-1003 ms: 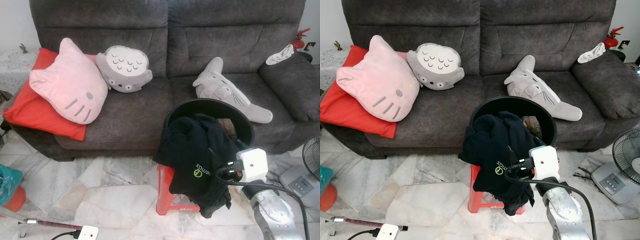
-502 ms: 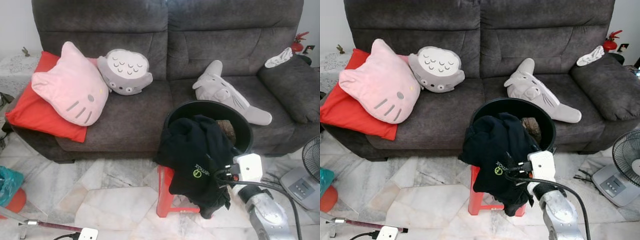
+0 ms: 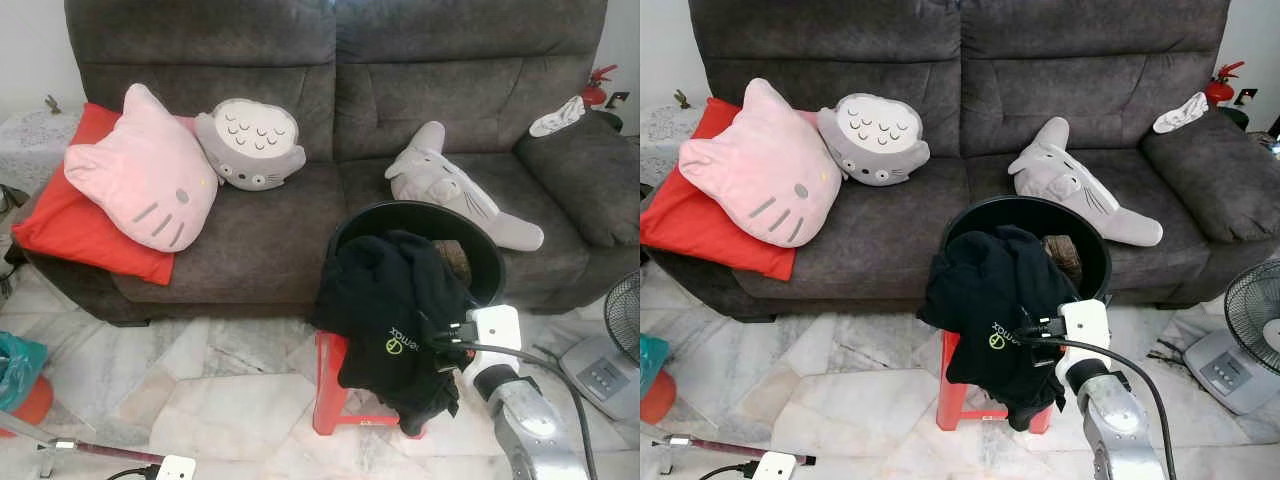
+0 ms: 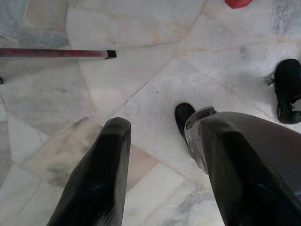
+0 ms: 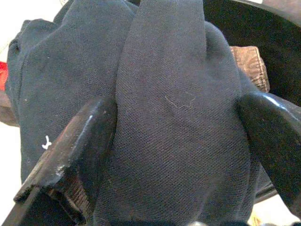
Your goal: Hang hanger
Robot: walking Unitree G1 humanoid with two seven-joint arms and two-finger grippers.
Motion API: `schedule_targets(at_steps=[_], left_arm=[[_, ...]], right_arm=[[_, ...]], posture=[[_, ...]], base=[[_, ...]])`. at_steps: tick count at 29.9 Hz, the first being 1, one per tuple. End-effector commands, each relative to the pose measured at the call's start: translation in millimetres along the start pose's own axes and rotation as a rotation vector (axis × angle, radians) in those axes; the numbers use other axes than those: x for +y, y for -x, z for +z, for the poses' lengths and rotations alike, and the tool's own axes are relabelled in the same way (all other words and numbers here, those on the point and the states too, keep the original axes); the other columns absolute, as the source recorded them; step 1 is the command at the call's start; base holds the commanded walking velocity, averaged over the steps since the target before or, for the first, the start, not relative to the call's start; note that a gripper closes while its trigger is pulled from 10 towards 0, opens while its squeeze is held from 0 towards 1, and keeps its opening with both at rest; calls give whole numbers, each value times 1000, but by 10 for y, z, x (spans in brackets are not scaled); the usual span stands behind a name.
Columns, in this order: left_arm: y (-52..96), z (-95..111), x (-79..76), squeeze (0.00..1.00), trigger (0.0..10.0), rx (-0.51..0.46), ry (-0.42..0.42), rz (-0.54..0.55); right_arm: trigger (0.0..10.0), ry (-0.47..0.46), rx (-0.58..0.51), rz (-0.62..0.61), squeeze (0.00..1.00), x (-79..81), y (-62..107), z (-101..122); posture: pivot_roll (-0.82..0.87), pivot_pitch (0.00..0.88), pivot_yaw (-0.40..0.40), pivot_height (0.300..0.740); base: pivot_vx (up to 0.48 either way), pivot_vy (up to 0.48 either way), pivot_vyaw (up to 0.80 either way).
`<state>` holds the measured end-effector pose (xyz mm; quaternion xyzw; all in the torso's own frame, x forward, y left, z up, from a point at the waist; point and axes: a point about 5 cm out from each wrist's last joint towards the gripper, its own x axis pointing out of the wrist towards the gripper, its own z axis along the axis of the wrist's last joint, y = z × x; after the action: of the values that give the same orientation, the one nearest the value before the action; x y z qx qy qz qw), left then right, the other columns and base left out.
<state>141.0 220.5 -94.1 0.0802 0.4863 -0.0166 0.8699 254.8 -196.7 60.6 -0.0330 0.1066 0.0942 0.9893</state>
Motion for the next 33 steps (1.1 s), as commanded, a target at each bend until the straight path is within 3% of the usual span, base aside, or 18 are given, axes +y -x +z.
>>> schedule_targets(at_steps=[1, 4, 5, 6, 7, 8, 33], left_arm=[[11, -42, 30, 0, 10000, 19, -15, 4], [12, -45, 32, 0, 10000, 19, -14, 5], [13, -46, 31, 0, 10000, 19, -13, 5], [13, -47, 29, 0, 10000, 19, -15, 4], [13, -47, 29, 0, 10000, 19, -15, 4], [13, -46, 28, 0, 10000, 19, -19, 0], [12, -43, 38, 0, 10000, 22, -25, 1]], right_arm=[[10000, -14, -7, 31, 0, 55, -19, 5], [10000, -6, -6, 46, 0, 105, -36, 10], [5176, -8, -2, 45, 0, 103, -37, -2], [3176, -3, 0, 42, 0, 96, -37, -14], [3176, -3, 0, 42, 0, 96, -37, -14], [0, 3, 10, 40, 0, 92, -34, -31], [0, 19, 52, -66, 0, -43, -39, -95]], posture=[[-109, 23, 36, 740], [-106, 26, 34, 740], [-105, 26, 33, 740], [-103, 26, 33, 740], [-103, 26, 33, 740], [-101, 31, 35, 740], [-96, 35, 41, 740]], base=[[0, 0, 0], [0, 0, 0], [0, 0, 0], [0, 0, 0], [0, 0, 0], [0, 0, 0], [0, 0, 0]])
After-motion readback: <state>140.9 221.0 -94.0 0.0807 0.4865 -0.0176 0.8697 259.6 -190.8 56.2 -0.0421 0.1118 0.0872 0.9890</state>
